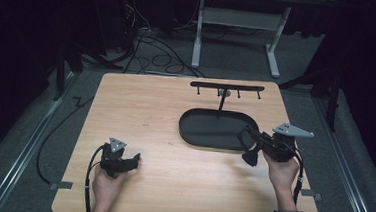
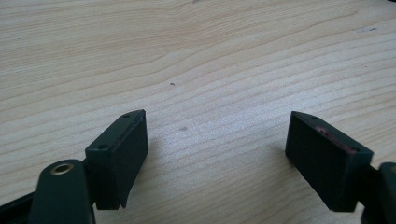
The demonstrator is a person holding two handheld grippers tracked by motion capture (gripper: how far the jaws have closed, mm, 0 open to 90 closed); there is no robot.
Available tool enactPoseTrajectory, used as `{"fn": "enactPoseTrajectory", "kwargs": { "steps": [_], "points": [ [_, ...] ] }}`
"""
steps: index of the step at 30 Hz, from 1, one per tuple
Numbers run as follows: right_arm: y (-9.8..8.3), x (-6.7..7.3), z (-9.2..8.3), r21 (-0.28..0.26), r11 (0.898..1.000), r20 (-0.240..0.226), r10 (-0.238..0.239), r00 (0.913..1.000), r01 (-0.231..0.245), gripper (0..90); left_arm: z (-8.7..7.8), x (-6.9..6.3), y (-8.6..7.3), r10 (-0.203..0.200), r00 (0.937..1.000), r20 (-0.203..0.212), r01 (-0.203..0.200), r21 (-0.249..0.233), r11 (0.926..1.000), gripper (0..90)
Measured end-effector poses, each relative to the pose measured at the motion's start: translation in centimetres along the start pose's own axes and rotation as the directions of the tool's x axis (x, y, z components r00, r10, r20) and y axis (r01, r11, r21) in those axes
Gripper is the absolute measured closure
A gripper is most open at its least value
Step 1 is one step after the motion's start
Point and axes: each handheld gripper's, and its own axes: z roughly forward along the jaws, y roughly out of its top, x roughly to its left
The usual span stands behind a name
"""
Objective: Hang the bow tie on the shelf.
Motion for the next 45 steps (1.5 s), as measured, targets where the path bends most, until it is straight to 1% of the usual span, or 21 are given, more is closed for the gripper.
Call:
{"fn": "enactPoseTrajectory", "kwargs": {
  "steps": [5,12,15,23,27,30,33,39,42,45],
  "points": [
    [0.7,-0.4,-0.1,-0.006,1.000,0.012,0.005,0.9999,-0.005,90.0,0.0,0.0,0.0,0.000,1.0000,0.000,0.000,-0.001,1.0000,21.5],
    [1.8,-1.6,-0.6,-0.044,0.999,0.038,0.022,0.9991,-0.020,90.0,0.0,0.0,0.0,0.000,1.0000,0.000,0.000,0.000,1.0000,21.5],
    [2.3,-1.9,-0.8,-0.058,0.998,0.039,0.031,0.9987,-0.029,90.0,0.0,0.0,0.0,0.000,1.0000,-0.001,0.000,0.000,1.0000,21.5],
    [3.5,-2.3,-0.2,-0.049,0.999,0.040,0.022,0.9989,-0.020,90.0,0.0,0.0,0.0,0.000,1.0000,0.000,0.000,0.000,1.0000,21.5],
    [4.2,-2.5,0.0,-0.061,0.998,0.041,0.024,0.9989,-0.021,90.0,0.0,0.0,0.0,0.000,1.0000,0.000,0.000,0.000,1.0000,21.5],
    [4.7,-3.0,-0.1,-0.069,0.997,0.036,0.037,0.9987,-0.034,90.0,0.0,0.0,0.0,0.001,1.0000,0.000,-0.001,0.000,1.0000,21.5],
    [5.2,-3.4,-0.1,-0.077,0.996,0.042,0.048,0.9980,-0.044,90.0,0.0,0.0,0.0,0.001,1.0000,-0.001,-0.001,0.000,1.0000,21.5],
    [6.1,-3.7,-0.1,-0.093,0.995,0.040,0.048,0.9980,-0.045,90.0,0.0,0.0,0.0,0.002,1.0000,-0.001,-0.002,0.001,1.0000,21.5],
    [6.5,-3.8,-0.1,-0.089,0.995,0.053,0.041,0.9978,-0.037,90.0,0.0,0.0,0.0,0.001,1.0000,-0.001,-0.001,0.000,1.0000,21.5],
    [6.9,-4.2,0.0,-0.088,0.995,0.060,0.049,0.9970,-0.043,90.0,0.0,0.0,0.0,0.000,1.0000,0.000,0.000,0.000,1.0000,21.6]
  ]
}}
